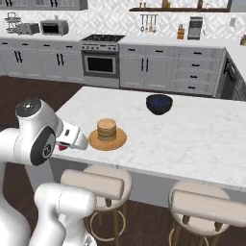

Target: Take the strawberry from the fridge and place it on top of the pancake, located on the dining counter.

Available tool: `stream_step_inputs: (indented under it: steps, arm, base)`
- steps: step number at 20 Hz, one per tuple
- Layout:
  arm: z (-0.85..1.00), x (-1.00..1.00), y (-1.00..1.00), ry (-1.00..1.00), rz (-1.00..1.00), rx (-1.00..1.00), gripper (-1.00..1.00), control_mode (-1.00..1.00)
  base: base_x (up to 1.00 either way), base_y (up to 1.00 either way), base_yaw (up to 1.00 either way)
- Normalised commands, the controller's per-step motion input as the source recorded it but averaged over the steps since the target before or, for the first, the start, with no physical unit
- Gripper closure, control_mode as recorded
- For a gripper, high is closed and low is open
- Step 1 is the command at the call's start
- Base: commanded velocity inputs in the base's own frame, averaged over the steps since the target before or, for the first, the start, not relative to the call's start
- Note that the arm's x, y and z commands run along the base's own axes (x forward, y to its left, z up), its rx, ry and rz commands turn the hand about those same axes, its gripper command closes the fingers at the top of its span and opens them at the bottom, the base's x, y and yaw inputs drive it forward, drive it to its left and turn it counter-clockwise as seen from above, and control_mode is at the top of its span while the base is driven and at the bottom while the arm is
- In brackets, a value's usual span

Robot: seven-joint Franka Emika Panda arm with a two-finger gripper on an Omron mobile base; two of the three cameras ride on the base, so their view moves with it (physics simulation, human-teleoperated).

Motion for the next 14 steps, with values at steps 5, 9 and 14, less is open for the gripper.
stream_step_inputs:
  steps: [5, 9, 14]
  arm:
    - [0.0, 0.0, 0.0, 0.0, 0.0, 0.0, 1.0, 1.0]
    - [0.0, 0.0, 0.0, 0.0, 0.0, 0.0, 1.0, 1.0]
    - [0.0, 0.0, 0.0, 0.0, 0.0, 0.0, 1.0, 1.0]
  base:
    - [0.52, 0.23, -0.24]
    - [0.45, 0.42, -0.22]
    - [0.39, 0.4, -0.09]
